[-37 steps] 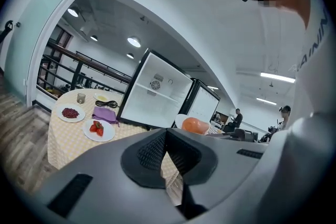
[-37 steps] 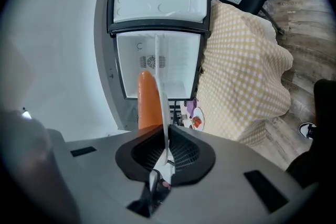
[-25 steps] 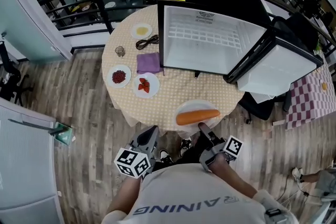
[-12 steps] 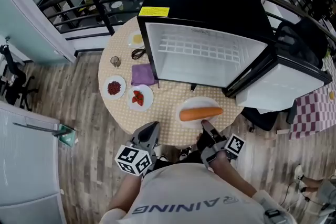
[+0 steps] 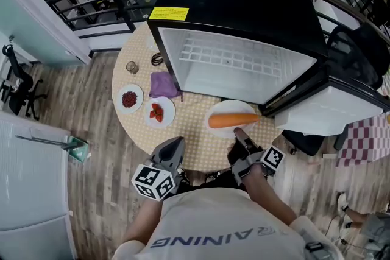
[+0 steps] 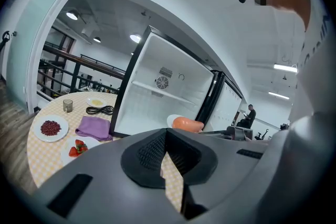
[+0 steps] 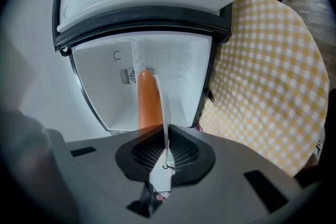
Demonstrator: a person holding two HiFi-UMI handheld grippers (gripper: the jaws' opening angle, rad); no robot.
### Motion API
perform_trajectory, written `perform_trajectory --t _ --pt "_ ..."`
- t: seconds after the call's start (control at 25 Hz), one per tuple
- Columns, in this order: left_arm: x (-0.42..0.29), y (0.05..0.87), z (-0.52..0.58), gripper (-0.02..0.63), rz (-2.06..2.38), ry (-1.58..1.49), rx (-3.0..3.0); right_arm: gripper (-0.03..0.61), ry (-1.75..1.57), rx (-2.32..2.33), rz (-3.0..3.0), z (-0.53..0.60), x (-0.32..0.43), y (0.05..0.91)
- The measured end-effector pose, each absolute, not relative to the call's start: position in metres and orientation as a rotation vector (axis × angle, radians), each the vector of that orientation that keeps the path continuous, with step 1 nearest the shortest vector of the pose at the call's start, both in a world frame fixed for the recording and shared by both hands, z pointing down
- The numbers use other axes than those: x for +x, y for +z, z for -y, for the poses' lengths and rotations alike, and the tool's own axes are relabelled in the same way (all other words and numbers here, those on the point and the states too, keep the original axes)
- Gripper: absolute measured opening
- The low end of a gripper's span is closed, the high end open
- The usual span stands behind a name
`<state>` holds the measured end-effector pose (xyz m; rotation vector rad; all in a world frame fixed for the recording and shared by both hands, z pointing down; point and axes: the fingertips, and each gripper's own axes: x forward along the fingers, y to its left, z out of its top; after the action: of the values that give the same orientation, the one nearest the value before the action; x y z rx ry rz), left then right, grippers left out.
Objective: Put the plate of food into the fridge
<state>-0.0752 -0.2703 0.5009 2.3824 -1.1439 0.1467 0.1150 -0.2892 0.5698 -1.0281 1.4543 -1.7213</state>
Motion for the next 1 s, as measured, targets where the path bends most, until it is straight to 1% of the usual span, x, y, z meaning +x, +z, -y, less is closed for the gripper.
perform_trajectory --t 1.0 --pt "-0.124 0.517 0.277 0.005 1.209 0.156 2.295 0.037 -1.66 -1.277 -1.302 0.445 0.112 0.634"
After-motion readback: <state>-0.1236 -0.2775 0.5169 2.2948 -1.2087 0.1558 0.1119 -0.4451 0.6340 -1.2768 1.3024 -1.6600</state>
